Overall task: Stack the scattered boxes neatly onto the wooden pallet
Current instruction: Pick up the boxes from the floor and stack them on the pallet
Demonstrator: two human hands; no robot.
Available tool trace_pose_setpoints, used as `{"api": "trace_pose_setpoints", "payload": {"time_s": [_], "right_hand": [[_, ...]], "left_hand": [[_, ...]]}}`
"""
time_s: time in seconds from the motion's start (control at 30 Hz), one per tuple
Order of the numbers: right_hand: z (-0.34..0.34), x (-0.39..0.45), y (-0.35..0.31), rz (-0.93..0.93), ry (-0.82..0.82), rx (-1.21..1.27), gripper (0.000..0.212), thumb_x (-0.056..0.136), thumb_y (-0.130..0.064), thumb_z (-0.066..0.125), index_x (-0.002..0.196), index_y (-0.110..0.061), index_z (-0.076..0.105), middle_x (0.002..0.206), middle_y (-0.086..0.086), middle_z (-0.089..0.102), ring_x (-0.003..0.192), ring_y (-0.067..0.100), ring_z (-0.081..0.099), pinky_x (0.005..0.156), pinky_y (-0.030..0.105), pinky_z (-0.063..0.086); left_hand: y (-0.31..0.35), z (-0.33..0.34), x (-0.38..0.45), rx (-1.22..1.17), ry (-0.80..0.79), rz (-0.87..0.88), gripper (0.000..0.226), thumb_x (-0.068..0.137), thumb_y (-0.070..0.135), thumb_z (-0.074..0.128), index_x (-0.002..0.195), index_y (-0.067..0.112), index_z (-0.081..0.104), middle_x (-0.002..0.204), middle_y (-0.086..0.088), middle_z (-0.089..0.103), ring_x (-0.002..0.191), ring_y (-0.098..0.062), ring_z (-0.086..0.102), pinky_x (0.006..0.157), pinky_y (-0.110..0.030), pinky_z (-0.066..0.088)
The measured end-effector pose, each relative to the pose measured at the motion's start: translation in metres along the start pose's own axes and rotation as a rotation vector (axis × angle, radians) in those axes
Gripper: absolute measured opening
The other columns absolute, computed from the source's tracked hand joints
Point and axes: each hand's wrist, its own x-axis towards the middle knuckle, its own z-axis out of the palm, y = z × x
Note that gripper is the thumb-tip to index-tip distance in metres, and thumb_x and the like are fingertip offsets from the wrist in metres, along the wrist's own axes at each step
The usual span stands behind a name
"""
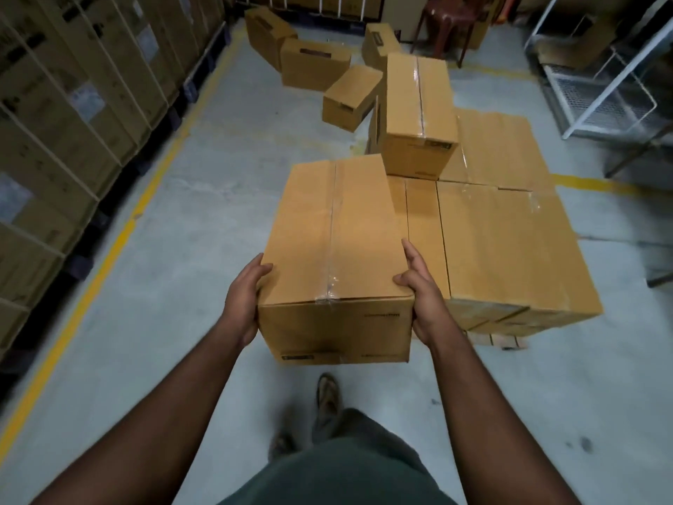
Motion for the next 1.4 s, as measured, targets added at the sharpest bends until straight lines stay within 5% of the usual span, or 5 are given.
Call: {"api": "trace_pose_setpoints", "payload": {"time_s": [0.27, 0.43, 0.9, 1.17, 1.4], "right_hand": [[-0.106, -0.041, -0.002, -0.023, 0.014, 0.048, 0.083, 0.074, -0.02, 0.061, 0.153, -0.041, 0.048, 0.164, -0.002, 0.041, 0.148, 0.031, 0.043, 0.122, 0.059, 0.034], [-0.239, -0.053, -0.016, -0.078, 0.089, 0.148, 0.086, 0.073, -0.011, 0.059, 0.156, -0.032, 0.047, 0.157, -0.005, 0.052, 0.126, 0.024, 0.065, 0.091, 0.036, 0.059], [-0.453, 0.006, -0.083, -0.091, 0.204, 0.118, 0.084, 0.072, -0.019, 0.059, 0.154, -0.037, 0.048, 0.16, 0.001, 0.048, 0.149, 0.03, 0.042, 0.125, 0.059, 0.027], [-0.506, 0.097, -0.122, 0.077, 0.143, 0.054, 0.124, 0.057, -0.036, 0.079, 0.165, -0.04, 0.018, 0.163, 0.007, 0.041, 0.142, 0.035, 0.05, 0.119, 0.055, 0.04], [-0.546, 0.192, -0.158, 0.104, 0.165, 0.001, 0.113, 0.063, -0.026, 0.083, 0.162, -0.04, 0.03, 0.147, 0.006, 0.061, 0.127, 0.027, 0.064, 0.113, 0.05, 0.048]], "left_hand": [[-0.035, 0.096, -0.048, 0.055, -0.005, 0.057, 0.036, 0.098, 0.023, 0.05, 0.116, 0.04, 0.076, 0.12, 0.004, 0.076, 0.11, -0.023, 0.072, 0.093, -0.041, 0.055], [-0.07, 0.223, -0.045, 0.124, -0.083, 0.091, 0.054, 0.088, 0.022, 0.049, 0.138, 0.036, 0.064, 0.129, 0.005, 0.072, 0.116, -0.023, 0.069, 0.097, -0.042, 0.053], [-0.076, 0.462, 0.018, 0.137, -0.148, 0.039, 0.058, 0.09, 0.022, 0.054, 0.146, 0.038, 0.054, 0.123, 0.012, 0.072, 0.116, -0.022, 0.067, 0.079, -0.03, 0.057], [-0.066, 0.534, 0.109, 0.139, -0.192, 0.052, 0.046, 0.096, 0.017, 0.051, 0.137, 0.036, 0.061, 0.128, 0.0, 0.072, 0.118, -0.03, 0.066, 0.095, -0.046, 0.055], [-0.044, 0.589, 0.202, 0.106, -0.22, 0.04, 0.045, 0.099, 0.013, 0.058, 0.135, 0.04, 0.061, 0.127, 0.003, 0.073, 0.119, -0.028, 0.066, 0.101, -0.046, 0.053]]}}
